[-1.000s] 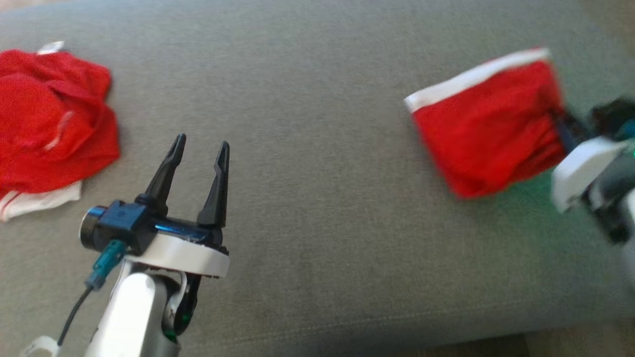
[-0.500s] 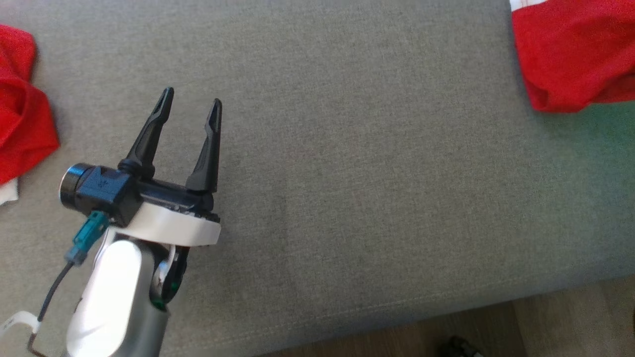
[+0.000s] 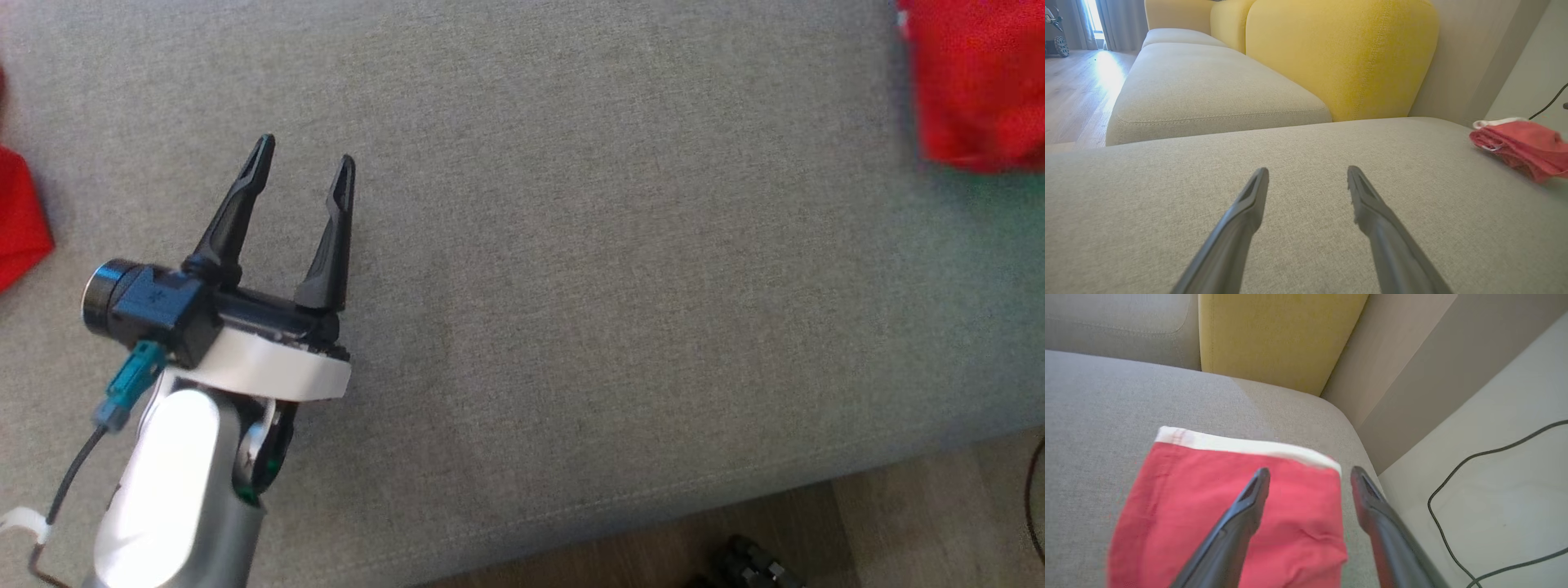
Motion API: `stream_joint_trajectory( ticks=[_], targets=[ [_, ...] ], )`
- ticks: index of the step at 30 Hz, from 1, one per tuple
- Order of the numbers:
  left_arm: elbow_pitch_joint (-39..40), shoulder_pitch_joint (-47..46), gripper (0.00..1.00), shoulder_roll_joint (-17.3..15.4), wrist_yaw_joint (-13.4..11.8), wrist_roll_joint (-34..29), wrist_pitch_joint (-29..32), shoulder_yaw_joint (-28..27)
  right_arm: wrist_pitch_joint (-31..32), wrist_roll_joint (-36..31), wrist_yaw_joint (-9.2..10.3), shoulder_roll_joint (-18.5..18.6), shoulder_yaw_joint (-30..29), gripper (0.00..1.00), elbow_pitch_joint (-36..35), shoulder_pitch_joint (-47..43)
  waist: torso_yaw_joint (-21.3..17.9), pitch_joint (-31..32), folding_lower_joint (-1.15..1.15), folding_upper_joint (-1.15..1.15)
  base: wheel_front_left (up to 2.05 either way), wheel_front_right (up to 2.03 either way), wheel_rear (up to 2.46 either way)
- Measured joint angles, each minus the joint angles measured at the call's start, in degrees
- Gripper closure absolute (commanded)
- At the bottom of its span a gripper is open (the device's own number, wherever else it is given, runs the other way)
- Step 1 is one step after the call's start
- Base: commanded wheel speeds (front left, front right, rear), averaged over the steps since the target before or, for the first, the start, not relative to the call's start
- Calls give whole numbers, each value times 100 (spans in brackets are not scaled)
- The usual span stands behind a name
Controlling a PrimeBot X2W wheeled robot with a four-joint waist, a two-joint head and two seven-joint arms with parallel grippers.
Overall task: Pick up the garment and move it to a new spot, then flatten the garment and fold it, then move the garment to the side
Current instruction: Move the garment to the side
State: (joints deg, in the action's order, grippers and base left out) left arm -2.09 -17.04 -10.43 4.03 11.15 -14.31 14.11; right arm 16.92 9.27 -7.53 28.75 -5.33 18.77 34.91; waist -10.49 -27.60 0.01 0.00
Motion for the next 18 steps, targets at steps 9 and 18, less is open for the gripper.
stream_joint_trajectory(
  ticks=[9, 18],
  targets=[
    [-112, 47, 0, -26, -58, 25, 0, -32, -432, -116, 0, -1199, -448, 0, -1282, -831, -15, 308, -1, 0, 0, 0, 0],
    [-202, 463, 0, 51, -253, 138, 1, -123, -745, -94, 0, -2142, 116, 0, -2113, -2006, 144, 907, -1, 0, 0, 0, 0]
  ],
)
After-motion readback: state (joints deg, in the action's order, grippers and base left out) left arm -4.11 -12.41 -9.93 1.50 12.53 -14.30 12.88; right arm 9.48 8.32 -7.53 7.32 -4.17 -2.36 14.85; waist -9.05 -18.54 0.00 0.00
